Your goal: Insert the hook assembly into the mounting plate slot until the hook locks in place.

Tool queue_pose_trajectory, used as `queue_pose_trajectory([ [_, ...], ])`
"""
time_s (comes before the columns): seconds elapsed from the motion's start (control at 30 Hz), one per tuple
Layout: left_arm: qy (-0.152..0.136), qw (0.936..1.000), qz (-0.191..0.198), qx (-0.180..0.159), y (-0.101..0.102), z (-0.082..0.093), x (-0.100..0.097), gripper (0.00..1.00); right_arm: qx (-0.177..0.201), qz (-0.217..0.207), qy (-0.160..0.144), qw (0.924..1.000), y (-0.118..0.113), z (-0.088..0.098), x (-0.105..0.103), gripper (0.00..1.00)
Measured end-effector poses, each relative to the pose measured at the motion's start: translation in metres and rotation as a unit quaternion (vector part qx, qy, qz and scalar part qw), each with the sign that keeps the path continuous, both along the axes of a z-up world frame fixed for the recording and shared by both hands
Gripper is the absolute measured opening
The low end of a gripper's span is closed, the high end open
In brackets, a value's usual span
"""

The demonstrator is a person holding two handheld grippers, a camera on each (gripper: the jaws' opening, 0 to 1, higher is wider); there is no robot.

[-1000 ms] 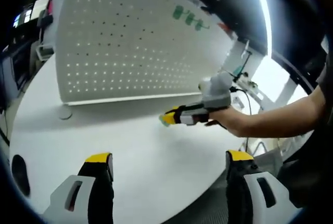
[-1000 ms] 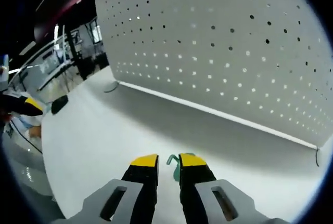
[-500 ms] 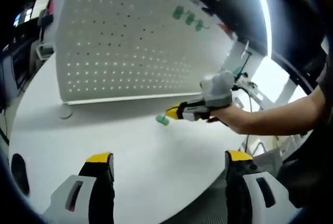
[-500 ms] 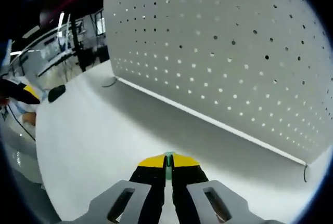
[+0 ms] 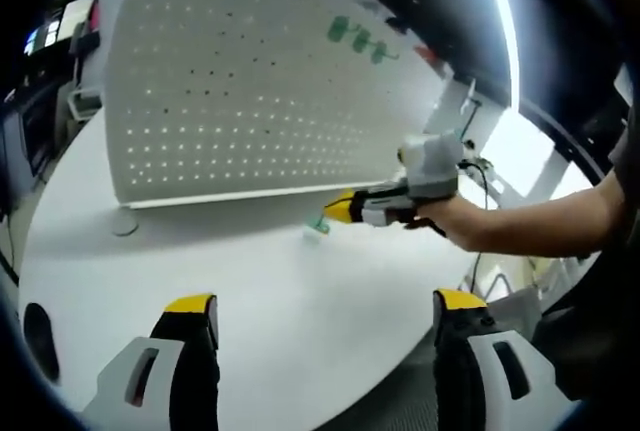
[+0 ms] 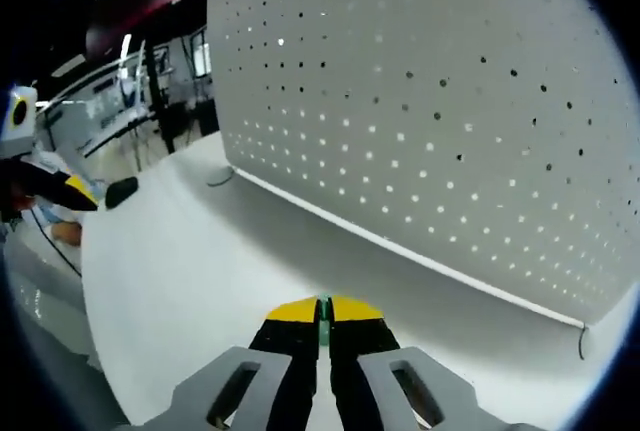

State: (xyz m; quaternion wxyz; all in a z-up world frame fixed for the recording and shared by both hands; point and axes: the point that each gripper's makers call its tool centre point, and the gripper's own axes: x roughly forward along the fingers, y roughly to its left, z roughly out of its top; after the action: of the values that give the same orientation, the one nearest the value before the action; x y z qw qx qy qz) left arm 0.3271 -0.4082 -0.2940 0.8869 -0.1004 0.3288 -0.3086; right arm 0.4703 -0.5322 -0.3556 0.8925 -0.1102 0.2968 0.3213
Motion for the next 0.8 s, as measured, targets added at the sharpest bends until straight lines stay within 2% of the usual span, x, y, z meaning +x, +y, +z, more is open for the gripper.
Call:
queue_pose_trajectory([
  [0.3,0.004,0.9999,0.012,-0.001,0.009,0.002,0.001,0.9,0.036,0.03,-0.012,0.9988,0.005,0.04,-0.013,0.0],
  [0.57,0.003,0.9998,0.018,-0.001,0.009,0.005,0.0,0.88,0.063,0.072,-0.007,0.9954,0.02,0.061,-0.05,0.0],
  [0.8,0.003,0.9998,0.016,-0.015,0.007,0.01,-0.003,0.8,0.096,0.116,-0.009,0.9886,0.04,0.079,-0.091,0.0],
])
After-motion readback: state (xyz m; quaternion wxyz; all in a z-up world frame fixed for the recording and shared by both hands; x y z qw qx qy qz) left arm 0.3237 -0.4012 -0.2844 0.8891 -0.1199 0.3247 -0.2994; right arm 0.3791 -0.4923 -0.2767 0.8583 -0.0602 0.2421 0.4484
